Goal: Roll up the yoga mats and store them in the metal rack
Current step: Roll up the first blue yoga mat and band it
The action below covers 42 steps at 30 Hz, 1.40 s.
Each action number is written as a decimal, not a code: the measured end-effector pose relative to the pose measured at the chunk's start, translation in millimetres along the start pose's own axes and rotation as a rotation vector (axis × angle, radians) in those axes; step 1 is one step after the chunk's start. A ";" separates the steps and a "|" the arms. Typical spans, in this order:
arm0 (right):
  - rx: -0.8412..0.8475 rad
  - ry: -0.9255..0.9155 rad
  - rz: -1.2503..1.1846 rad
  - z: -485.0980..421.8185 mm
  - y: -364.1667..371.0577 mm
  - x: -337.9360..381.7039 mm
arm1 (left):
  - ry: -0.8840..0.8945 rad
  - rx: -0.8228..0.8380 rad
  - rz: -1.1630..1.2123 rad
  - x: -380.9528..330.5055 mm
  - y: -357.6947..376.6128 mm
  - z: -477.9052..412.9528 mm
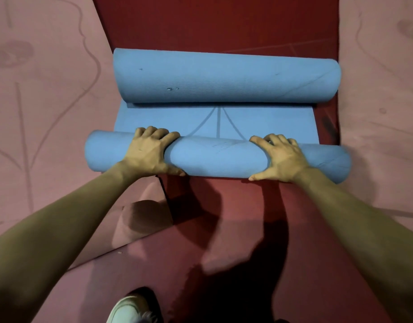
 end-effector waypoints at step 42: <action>-0.629 -0.002 -0.465 41.1 50.7 8.8 | 0.078 -0.339 0.275 -22.1 16.8 36.6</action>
Point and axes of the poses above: each hand's wrist, its own z-axis away from the middle knuckle, its own y-axis out of the palm, x = y × z, the point moved 1 cm from there along -z, towards the middle knuckle, and after that the axes turned 12 degrees about -z, right-handed, at the moved point
